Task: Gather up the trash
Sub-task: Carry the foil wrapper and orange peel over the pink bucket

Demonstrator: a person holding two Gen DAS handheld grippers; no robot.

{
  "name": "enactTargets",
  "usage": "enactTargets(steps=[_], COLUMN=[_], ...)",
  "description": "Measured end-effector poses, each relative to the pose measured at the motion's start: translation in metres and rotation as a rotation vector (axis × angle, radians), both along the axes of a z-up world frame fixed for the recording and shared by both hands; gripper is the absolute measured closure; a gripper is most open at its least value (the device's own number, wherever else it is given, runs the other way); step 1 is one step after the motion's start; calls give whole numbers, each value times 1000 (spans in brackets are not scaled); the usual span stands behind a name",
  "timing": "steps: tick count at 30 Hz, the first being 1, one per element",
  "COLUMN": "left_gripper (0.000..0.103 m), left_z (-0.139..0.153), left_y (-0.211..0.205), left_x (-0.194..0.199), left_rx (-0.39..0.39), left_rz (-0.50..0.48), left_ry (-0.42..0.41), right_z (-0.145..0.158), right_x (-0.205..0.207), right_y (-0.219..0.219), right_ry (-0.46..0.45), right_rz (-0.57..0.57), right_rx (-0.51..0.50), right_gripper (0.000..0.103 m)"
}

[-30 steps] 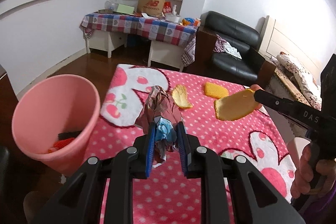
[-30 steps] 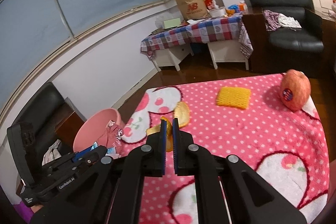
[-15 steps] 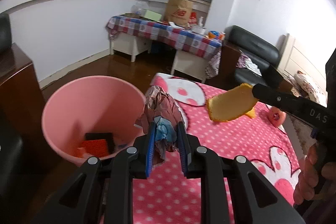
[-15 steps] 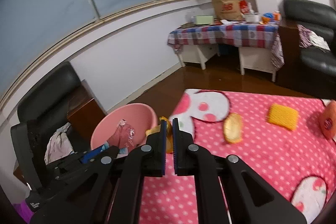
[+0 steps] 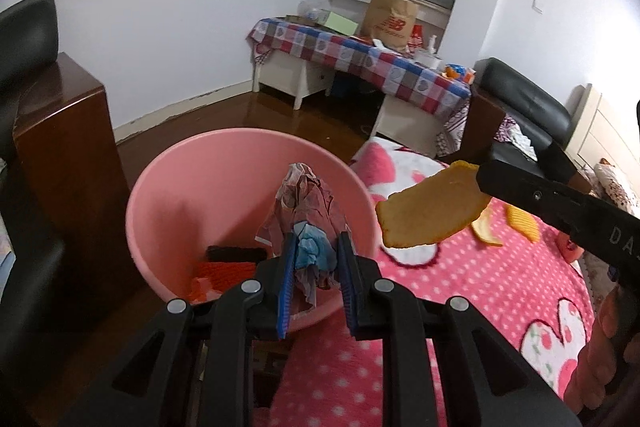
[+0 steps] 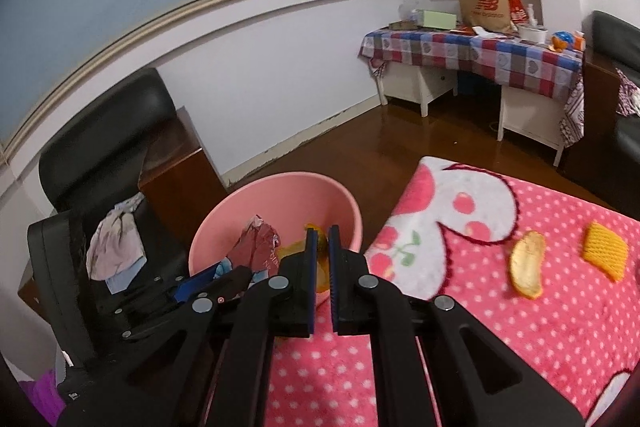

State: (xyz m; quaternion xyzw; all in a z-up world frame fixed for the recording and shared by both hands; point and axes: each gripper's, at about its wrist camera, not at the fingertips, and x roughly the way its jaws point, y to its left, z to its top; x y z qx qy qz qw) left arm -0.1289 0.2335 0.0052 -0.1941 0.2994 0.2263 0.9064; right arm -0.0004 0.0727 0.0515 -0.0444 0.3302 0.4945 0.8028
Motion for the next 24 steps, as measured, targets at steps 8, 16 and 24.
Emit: enactTargets(steps=[8,16,24], left_gripper=[84,84,83], left_z=[-14,-25,-31], left_y=[17,27,35], left_x=[1,5,7], left_rx=[-17,-37,-54], left_rz=[41,64,74], left_ry=[27,52,63], right_z=[-14,-28,-36], right_x=[-3,-3,-1], right_y=[28,44,52], right_ry=[-1,9,23], right_rz=[31,50,54], right_rx=[-50,-95,-112], right_gripper=[97,97,97])
